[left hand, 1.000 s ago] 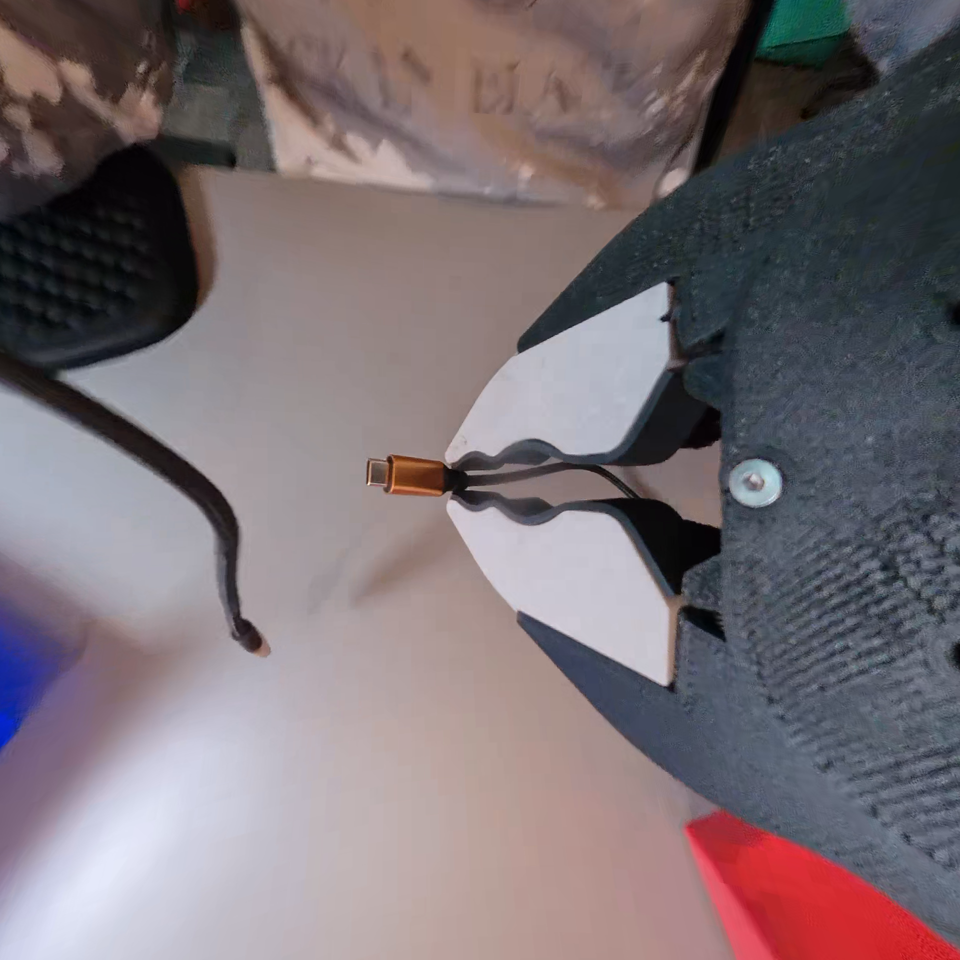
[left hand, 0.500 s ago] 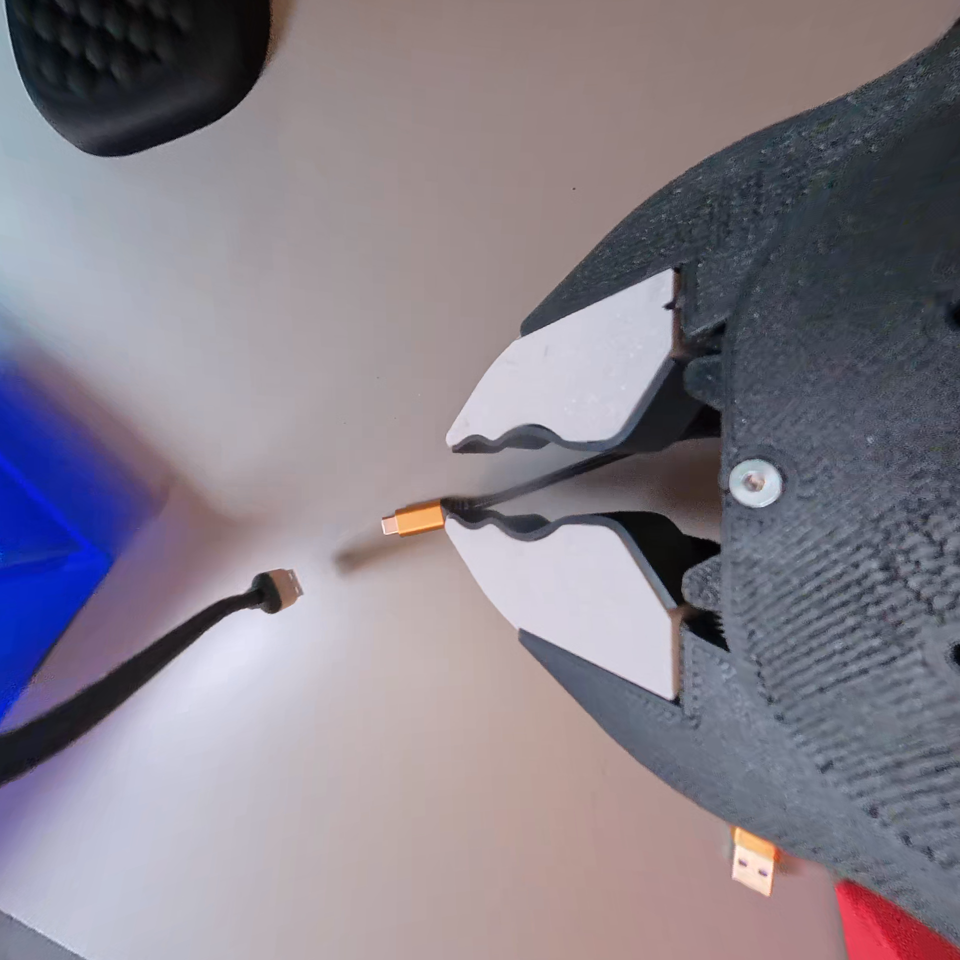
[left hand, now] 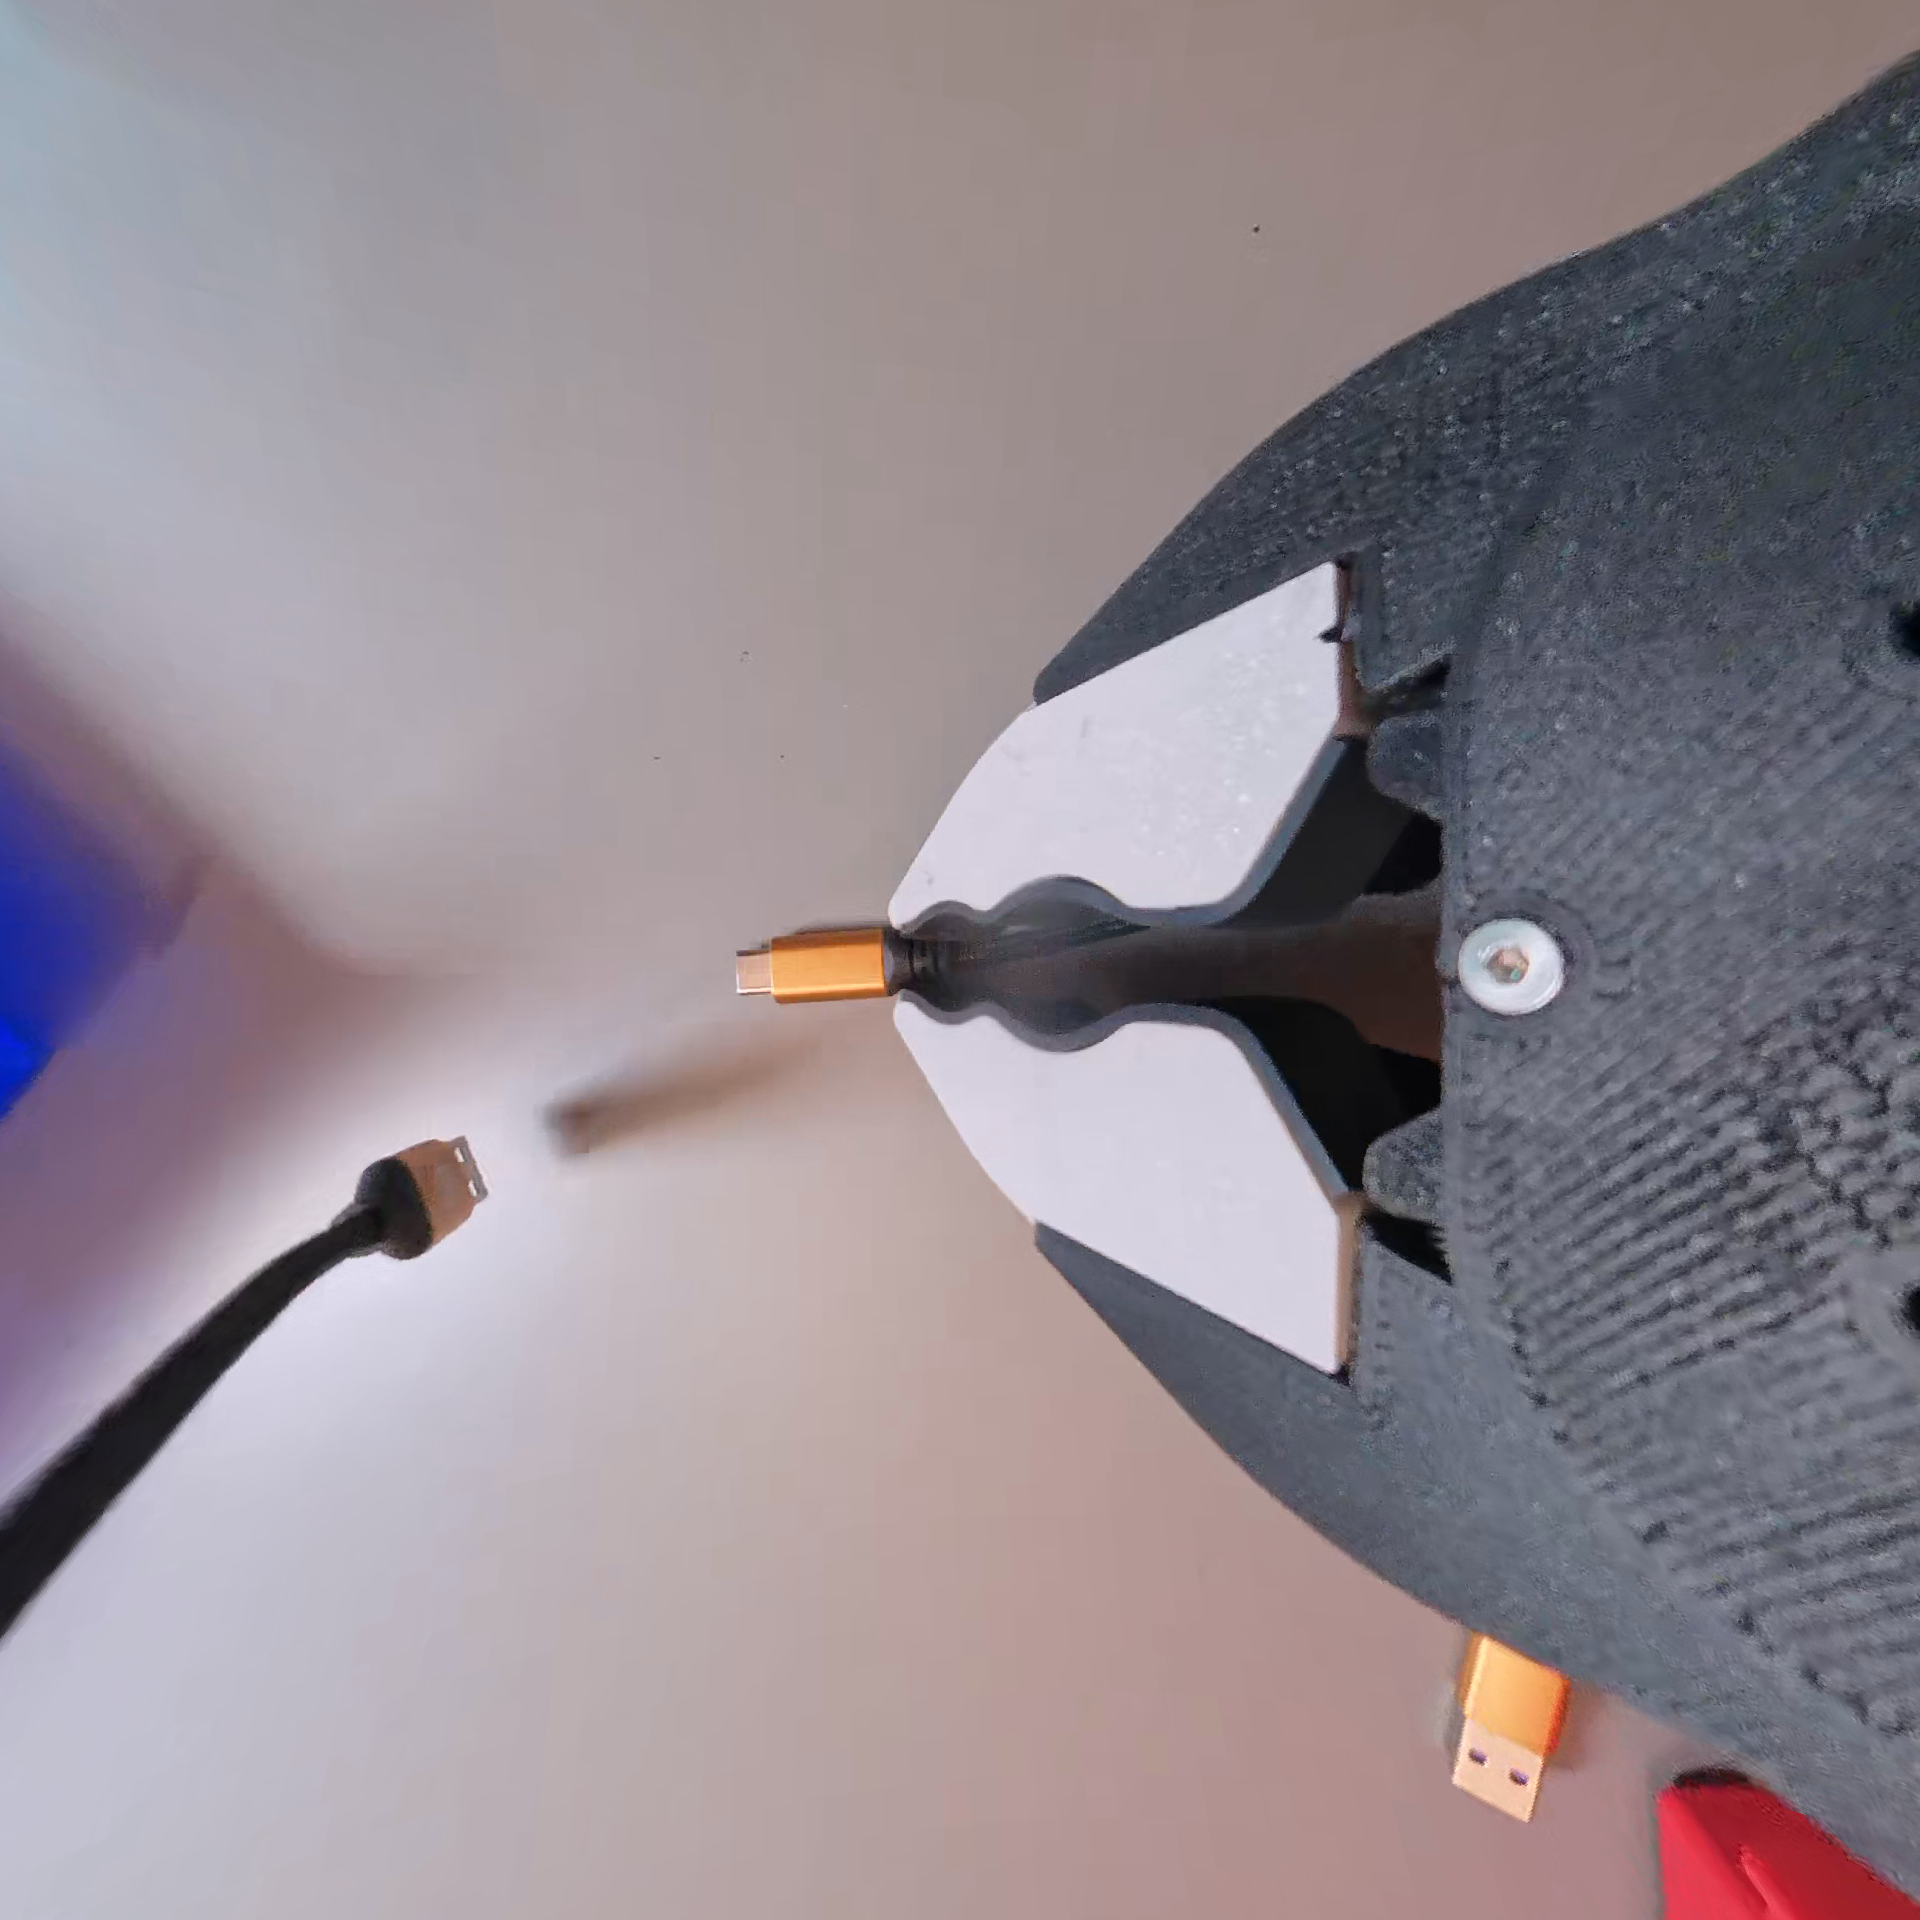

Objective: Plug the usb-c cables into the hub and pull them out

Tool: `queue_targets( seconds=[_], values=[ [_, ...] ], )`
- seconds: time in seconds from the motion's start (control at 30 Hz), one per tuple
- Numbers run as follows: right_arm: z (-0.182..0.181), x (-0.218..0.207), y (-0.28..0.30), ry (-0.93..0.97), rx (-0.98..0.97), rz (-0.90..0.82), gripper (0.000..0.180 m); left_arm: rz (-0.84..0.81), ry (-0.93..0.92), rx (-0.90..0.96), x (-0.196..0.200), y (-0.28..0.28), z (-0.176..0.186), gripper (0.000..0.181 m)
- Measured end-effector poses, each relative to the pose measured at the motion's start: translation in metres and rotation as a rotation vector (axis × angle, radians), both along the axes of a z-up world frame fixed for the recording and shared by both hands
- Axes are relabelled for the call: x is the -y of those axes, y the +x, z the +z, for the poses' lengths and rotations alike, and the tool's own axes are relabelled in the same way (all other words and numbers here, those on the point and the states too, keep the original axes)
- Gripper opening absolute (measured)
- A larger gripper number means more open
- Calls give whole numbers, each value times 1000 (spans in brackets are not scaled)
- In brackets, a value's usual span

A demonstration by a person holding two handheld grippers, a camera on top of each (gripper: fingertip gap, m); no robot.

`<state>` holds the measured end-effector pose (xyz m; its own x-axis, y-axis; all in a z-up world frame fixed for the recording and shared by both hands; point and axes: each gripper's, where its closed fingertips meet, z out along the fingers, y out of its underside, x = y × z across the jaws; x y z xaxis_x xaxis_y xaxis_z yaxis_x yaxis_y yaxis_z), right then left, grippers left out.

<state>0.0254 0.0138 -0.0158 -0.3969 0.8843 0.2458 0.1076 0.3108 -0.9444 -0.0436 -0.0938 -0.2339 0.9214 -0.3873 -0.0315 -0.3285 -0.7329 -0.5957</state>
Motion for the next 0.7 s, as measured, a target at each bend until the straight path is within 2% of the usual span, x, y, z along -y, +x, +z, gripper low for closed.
queue_targets(
  seconds=[0.07, 0.13, 0.3, 0.4, 0.5, 0.7],
  values=[
    [-3, 0, -1, 24, 2, -3, 10, -24, -39, 21, 7, 0, 3, 8],
    [-9, 1, -2, 57, 18, -1, 10, -40, -19, 134, 13, 3, 24, 8],
    [-27, 12, -8, 100, 72, 50, 10, -176, 124, 524, 32, 22, 139, 8],
    [-42, 33, -10, 136, 121, 139, 10, -319, 154, 674, 40, 44, 186, 8],
    [-57, 59, -9, 192, 160, 239, 10, -389, 77, 761, 34, 61, 190, 8],
    [-98, 99, 16, 317, 165, 334, 10, -425, -216, 820, 35, 83, 140, 8]
  ],
)
